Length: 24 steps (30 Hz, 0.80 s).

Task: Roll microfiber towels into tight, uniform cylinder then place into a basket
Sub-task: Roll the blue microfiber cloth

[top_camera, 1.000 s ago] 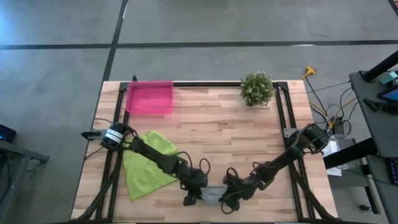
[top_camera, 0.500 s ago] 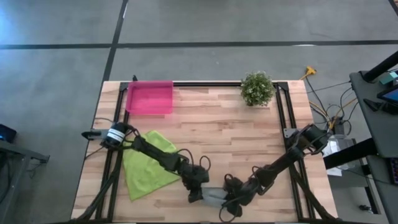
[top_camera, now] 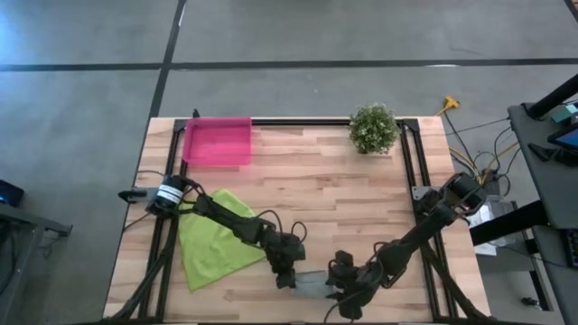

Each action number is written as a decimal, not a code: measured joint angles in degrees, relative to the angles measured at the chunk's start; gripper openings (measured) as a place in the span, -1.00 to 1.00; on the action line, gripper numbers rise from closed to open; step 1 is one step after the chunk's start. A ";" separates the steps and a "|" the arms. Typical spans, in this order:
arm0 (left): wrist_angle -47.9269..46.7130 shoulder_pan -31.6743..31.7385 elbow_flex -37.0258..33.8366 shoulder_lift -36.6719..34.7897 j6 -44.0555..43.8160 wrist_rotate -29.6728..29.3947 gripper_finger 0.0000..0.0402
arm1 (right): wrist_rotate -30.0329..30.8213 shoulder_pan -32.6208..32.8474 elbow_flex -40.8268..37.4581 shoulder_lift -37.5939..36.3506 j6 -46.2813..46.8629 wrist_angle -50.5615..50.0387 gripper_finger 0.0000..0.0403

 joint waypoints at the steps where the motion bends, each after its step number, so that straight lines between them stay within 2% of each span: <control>1: 0.26 0.01 0.00 0.00 -0.34 0.03 -0.96 | 1.31 0.08 0.70 -0.10 -1.64 0.06 -0.08; 8: 0.74 0.01 -0.04 0.00 -0.70 0.04 -0.96 | 6.60 0.20 4.94 -0.46 -12.02 -5.04 -0.12; 12: 0.76 0.01 -0.04 0.00 -0.51 -0.15 -0.96 | 8.71 0.13 4.45 -0.15 -15.50 -1.29 -0.12; 15: 0.82 0.03 -0.07 0.00 -0.38 -0.21 -0.96 | 8.45 0.09 3.32 1.29 -16.00 1.05 -0.12; 19: 0.89 0.06 -0.07 0.00 -0.36 -0.22 -0.96 | 3.16 0.07 3.17 3.60 -16.00 6.09 -0.12; 24: 1.07 0.06 -0.09 -0.02 1.38 -0.19 -0.96 | 2.65 0.27 3.35 5.72 -15.59 7.32 -0.12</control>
